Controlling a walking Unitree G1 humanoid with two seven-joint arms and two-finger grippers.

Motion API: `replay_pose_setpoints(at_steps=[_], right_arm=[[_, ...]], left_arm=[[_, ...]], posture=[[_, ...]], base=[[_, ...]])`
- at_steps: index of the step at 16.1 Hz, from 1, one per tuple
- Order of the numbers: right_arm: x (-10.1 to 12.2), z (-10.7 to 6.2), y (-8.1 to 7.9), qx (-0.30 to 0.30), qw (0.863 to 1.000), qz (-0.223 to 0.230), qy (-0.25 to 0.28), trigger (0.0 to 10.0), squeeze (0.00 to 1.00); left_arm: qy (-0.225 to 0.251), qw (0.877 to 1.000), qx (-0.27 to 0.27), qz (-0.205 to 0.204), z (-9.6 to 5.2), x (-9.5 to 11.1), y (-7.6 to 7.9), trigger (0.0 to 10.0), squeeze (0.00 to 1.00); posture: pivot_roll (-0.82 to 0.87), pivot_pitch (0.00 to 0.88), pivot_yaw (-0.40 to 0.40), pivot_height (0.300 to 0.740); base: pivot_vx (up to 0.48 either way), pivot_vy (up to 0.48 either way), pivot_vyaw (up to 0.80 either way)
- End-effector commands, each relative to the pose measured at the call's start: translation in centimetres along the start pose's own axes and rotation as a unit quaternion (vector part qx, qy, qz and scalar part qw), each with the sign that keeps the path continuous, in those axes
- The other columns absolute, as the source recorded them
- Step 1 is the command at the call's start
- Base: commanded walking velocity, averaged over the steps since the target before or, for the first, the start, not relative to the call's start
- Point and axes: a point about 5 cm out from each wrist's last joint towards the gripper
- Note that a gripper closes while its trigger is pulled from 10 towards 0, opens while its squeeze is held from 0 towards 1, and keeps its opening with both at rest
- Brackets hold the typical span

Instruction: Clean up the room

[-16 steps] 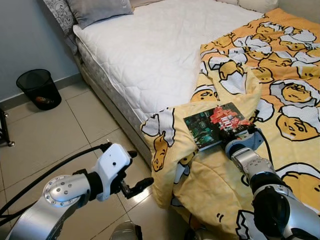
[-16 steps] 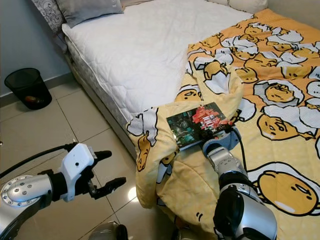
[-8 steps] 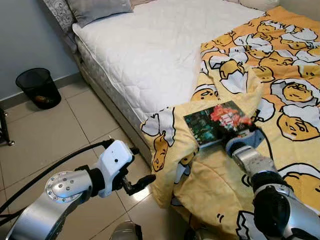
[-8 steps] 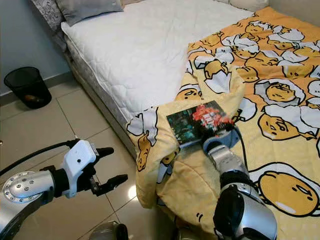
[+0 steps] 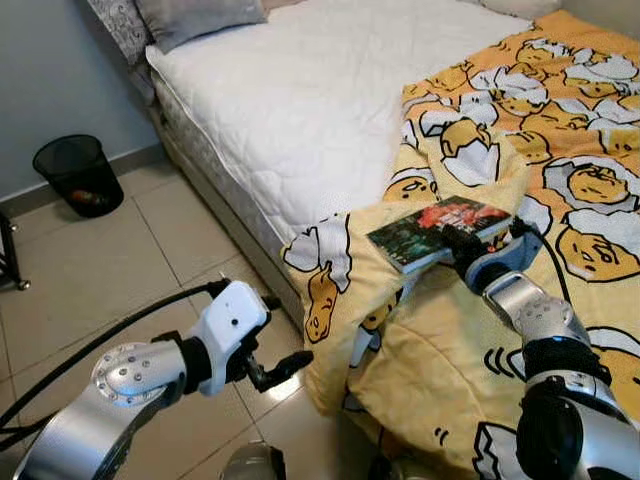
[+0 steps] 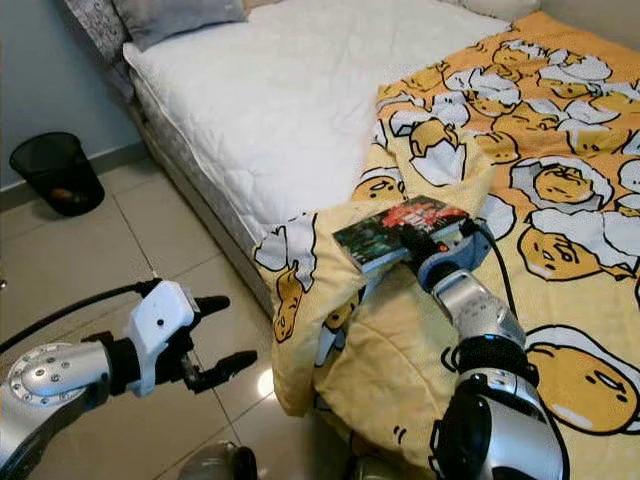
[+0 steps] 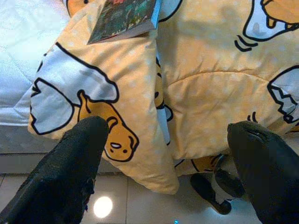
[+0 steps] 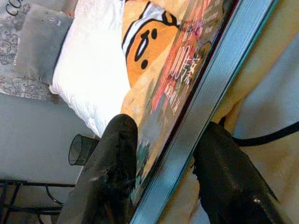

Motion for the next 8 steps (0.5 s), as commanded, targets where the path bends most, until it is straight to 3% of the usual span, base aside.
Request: replay_pose_setpoints(at_steps=[1,4,5,8], right_arm=[[-0.5,0.0,0.3,-0.014,1.0,-0.023,-0.012,10.0,0.0],[-0.4,-0.1,-0.7,0.005,1.0,-0.016,-0.006,10.0,0.0],[-0.1,-0.1,-1.1,0.003,0.998,-0.063,-0.008,10.0,0.0],[1.2,-0.3,-1.5,0.012,0.998,-0.066,0.006,10.0,0.0]], left_arm=[[-0.004,1.0,-0.008,0.006,0.1,0.0,0.1,10.0,0.45],[-0.005,1.0,-0.003,0.006,-0.3,0.0,-0.1,10.0,0.44],[-0.009,1.0,-0.001,0.007,-0.4,-0.2,-0.1,10.0,0.44],[-0.008,1.0,-0.002,0.006,-0.3,-0.2,-0.1,10.0,0.44]], posture=[[0.17,0.111,0.024,0.74],[0.17,0.112,0.023,0.74],[0.17,0.112,0.023,0.74],[0.17,0.114,0.025,0.74]], base=[[0.0,0.0,0.0],[0.0,0.0,0.0],[0.0,0.0,0.0],[0.0,0.0,0.0]])
Point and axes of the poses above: a point about 5 cm out from each wrist's last joint towards the gripper, its own z axis pointing out of the wrist towards the gripper, its own x axis along the axis of the wrist's last joint, y = z × x, and after that the axes turned 3 degrees about z, right-handed
